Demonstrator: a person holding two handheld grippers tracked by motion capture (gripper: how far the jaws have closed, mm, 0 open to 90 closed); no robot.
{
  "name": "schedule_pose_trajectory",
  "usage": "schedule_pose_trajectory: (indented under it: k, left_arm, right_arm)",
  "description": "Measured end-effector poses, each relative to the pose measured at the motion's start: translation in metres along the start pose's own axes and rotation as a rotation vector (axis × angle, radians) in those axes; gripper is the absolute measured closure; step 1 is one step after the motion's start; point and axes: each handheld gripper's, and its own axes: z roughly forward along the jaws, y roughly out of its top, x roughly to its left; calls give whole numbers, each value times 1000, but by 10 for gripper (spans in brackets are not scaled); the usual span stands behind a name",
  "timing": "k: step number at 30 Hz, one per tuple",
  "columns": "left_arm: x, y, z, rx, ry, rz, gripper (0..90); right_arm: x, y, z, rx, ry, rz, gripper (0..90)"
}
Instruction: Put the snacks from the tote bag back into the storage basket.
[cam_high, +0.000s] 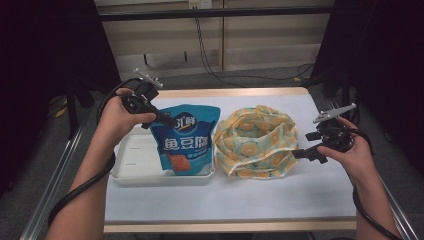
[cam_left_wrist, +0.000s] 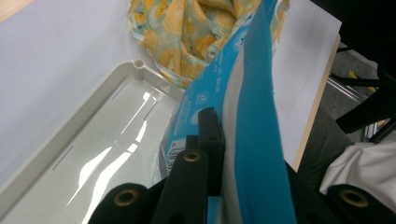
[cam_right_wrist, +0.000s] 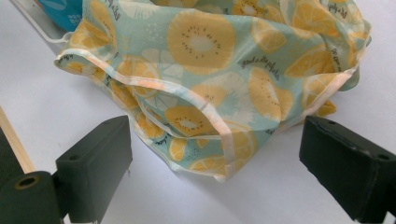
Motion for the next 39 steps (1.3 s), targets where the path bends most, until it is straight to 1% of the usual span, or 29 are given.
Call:
schedule_pose_trajectory:
  k: [2,3,4,5,6,7,8,9,10,11,13,15,18,19,21,22,23,24,25,26,27,28,29,30,32,34,35,38,39]
  left_arm:
    - [3,-2,-2,26,7,22,876]
    - [1,-4,-1,-7,8,-13,871]
    - [1,-6,-1,-9,16,-26,867]
    - [2,-7,-1,-2,8,-16,864]
    - [2,-8,-1,-9,13,-26,857]
    - [2,-10,-1,-11,18,-36,855]
    - [3,-11,-2,-15,13,-40,855]
    - [4,-12,-2,-14,4,-32,854]
    - [3,-13,-2,-28,9,-53,852]
    - [4,-13,-3,-9,9,-34,846]
    - [5,-14,-3,-4,14,-14,836]
    - [4,-14,-2,-16,12,-34,821]
    - [4,-13,-1,-23,15,-33,784]
    - [4,-13,0,-18,23,-33,735]
    - [3,-13,1,0,42,-19,699]
    - [2,-13,2,-7,46,-29,660]
    - [2,-13,2,4,53,-29,605]
    - [3,-14,2,8,58,-24,556]
    - [4,-14,1,29,68,-13,512]
    - [2,-15,2,10,73,-40,463]
    - [3,-15,1,17,71,-37,422]
    - [4,-16,-1,24,76,-23,401]
    - [4,-17,-2,35,86,-32,380]
    - [3,-18,-2,38,92,-38,337]
    - [3,-20,-4,39,98,-28,263]
    - [4,-22,-6,30,111,-41,234]
    - [4,-23,-6,36,115,-51,219]
    - [4,-27,-9,37,135,-45,163]
    - [4,-28,-10,27,135,-43,154]
  right_arm:
    - [0,0,0,0,3,1,88]
    - [0,0,0,1,1,3,88]
    - [0,0,1,2,3,4,88]
    - [0,0,1,0,4,2,88]
    - [0,0,1,1,3,-5,88]
    - [1,1,2,1,4,0,88]
    - [1,1,2,5,-2,0,88]
    - [1,1,2,6,-1,1,88]
    - [2,1,2,4,4,2,88]
    - [2,1,2,4,5,2,88]
    - [2,1,2,4,-1,2,88]
    - [2,1,1,4,-1,-3,88]
    - [2,1,1,2,1,-4,88]
    - [2,1,1,5,-1,-2,88]
    - [2,1,1,5,-1,1,88]
    - [2,1,1,4,-1,-1,88]
    - [2,1,0,3,-1,0,88]
    - [2,1,0,1,1,-3,88]
    - [2,1,0,2,2,0,88]
    - [1,1,0,1,2,2,88]
    - [2,1,0,1,2,5,88]
    - [1,1,0,2,4,3,88]
    - [1,1,1,1,3,1,88]
    - [1,1,1,2,2,1,88]
    - [2,2,0,-1,1,2,88]
    - [2,2,0,1,2,5,88]
    - [1,2,0,-3,1,-3,88]
    - [2,2,-1,1,-8,-4,88]
    - [2,2,-1,-2,-1,-2,88]
